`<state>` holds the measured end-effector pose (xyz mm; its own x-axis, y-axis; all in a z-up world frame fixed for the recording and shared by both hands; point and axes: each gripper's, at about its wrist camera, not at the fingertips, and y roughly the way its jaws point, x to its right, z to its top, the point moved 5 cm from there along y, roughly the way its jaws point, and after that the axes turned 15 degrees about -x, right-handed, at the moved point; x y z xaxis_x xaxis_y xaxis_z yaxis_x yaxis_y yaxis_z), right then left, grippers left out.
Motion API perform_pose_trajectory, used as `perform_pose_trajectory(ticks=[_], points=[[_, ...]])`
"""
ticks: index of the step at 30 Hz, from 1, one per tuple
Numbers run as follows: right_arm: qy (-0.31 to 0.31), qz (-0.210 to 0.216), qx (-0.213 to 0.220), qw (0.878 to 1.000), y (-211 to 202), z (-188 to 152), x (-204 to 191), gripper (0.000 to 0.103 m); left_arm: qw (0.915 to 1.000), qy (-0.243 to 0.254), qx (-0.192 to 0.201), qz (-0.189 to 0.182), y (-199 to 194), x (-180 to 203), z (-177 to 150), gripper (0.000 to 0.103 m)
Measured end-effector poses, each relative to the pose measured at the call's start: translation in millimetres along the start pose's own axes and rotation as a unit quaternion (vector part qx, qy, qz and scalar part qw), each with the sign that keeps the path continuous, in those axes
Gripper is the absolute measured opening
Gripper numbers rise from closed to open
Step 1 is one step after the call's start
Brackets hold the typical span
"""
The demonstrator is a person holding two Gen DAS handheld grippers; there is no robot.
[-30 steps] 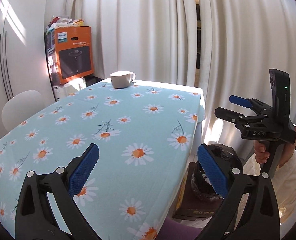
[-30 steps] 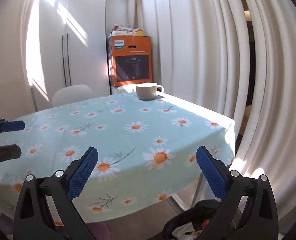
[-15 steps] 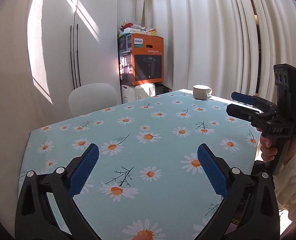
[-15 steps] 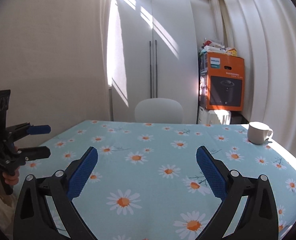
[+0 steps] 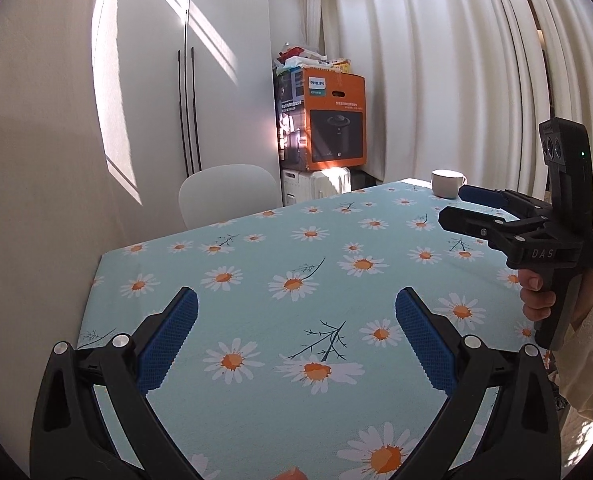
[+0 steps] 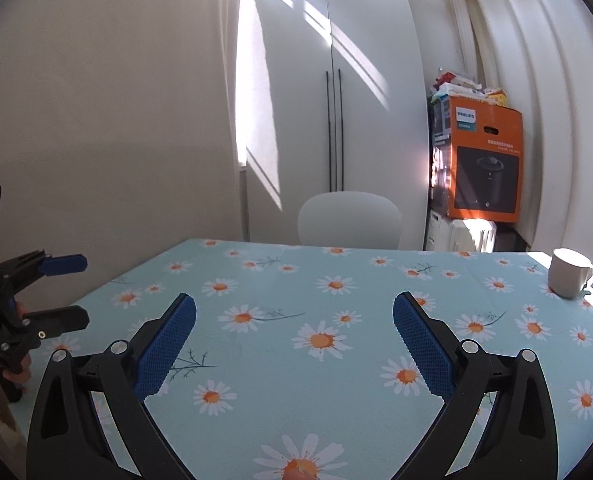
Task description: Collect trash
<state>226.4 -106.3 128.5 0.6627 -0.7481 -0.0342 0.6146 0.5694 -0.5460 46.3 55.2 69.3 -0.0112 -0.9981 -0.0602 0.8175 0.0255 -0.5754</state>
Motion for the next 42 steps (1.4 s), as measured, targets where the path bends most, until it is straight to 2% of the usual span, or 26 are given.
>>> perform_pose_trajectory(ticks=[5,7,12,18,42], points=[[-0.008,0.002,0.001,1.000,0.1,-2.4,-4.2,0.095,0.9998,-0.020,-0.002,0.006,0.3,-7.1,-0.9,0.097],[-0.009,0.001,0.007,1.000,-3.1,-4.1,-5.1,0.095,0.9997,-0.025,-0.002,-0.004,0.7,-9.1,-1.2,0.097],[-0.006,-0.005,0.010,1.000,-5.4,-6.5,-5.3,0.095,0.9998,-0.016,-0.011,-0.006,4.6,-4.7,0.1,0.097],[-0.007,-0.005,0.008,1.000,-6.9,-6.1,-3.8,0.095,0.9994,-0.032,-0.010,-0.001,3.8,-11.8,-1.1,0.097],[-0.008,-0.005,0.007,1.000,-5.5,-5.8,-4.8,0.095,0.9994,-0.029,-0.018,-0.001,5.6,-8.2,-0.5,0.097]])
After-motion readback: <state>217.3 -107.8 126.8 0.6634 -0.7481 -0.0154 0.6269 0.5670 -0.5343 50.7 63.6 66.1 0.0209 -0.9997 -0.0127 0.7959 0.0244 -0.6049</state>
